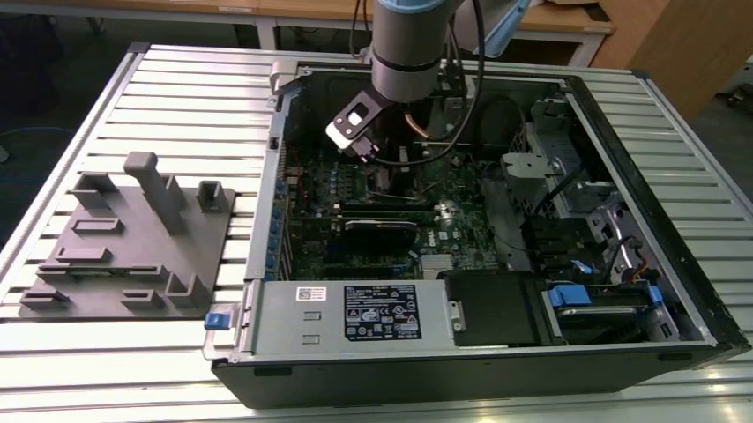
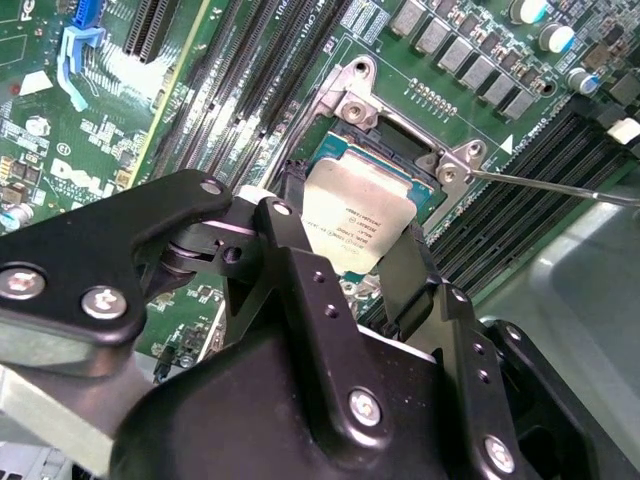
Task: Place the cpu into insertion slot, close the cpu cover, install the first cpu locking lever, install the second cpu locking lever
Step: 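Place the cpu into insertion slot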
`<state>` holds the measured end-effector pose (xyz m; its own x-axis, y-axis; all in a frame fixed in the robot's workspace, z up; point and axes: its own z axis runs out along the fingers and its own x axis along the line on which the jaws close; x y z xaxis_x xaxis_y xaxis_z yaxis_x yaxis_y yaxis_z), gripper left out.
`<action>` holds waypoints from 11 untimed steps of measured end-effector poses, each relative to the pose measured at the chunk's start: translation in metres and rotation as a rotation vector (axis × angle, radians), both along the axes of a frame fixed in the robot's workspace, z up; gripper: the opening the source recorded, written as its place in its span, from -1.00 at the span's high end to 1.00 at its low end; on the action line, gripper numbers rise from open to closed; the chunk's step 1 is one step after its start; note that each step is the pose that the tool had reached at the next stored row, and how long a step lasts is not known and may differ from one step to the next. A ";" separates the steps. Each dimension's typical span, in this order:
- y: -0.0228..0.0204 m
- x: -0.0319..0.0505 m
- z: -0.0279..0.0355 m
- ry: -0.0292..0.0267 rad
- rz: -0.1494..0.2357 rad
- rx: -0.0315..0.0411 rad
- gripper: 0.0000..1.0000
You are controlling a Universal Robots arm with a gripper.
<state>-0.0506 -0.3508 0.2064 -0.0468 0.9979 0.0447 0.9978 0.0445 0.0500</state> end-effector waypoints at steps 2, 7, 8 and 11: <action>0.0001 0.0001 -0.0009 0.0000 0.000 0.0000 -0.07; 0.0007 0.0004 -0.0015 0.0058 -0.002 -0.0001 -0.07; 0.0011 0.0005 -0.0015 0.0071 -0.002 0.0000 -0.07; 0.0025 0.0009 -0.0015 0.0095 -0.003 -0.0001 -0.07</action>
